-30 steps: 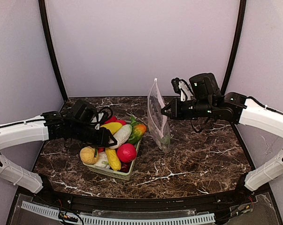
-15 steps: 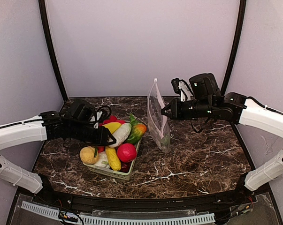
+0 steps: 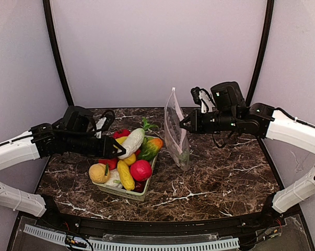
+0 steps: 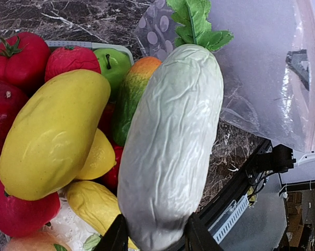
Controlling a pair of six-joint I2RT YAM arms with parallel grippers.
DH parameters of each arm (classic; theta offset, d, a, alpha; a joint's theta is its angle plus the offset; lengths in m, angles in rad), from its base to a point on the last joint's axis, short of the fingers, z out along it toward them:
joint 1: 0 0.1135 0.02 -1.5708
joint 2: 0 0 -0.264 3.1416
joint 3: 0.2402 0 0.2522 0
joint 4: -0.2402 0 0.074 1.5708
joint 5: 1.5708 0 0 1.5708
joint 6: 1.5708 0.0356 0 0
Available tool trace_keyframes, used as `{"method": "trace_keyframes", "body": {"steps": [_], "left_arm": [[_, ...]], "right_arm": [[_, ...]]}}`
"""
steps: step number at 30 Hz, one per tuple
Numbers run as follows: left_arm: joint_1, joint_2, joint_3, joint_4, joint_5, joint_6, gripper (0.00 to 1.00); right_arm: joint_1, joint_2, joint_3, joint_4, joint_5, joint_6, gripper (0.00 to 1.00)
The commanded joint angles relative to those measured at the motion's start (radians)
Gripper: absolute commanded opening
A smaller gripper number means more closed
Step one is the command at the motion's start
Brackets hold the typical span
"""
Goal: Place the food in the zip-top bag and seal the zipper
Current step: Pick up the fake vegetable from the bin, then place the fake vegetable in the zipper food storage bag.
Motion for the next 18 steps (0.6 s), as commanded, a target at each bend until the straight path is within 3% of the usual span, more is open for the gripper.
{"method": "trace_keyframes", "body": {"steps": [1, 10, 18], "left_arm": [[-0.003, -0.068, 0.042, 0.009, 0.054, 0.067, 0.30], [-0.003, -0.109, 0.163, -0.005, 0.118, 0.097, 0.30], [-0.003, -0.005, 0.243, 0.086, 0.243, 0.040, 0.27]], "right_arm": [[-0.007, 0.007, -0.021, 0.019, 0.022, -0.029, 0.00], [-0.007, 0.043, -0.019, 0.008, 0.058, -0.050, 0.00], [-0.006, 0.077, -0.011, -0.004, 0.091, -0.079, 0.00]]}}
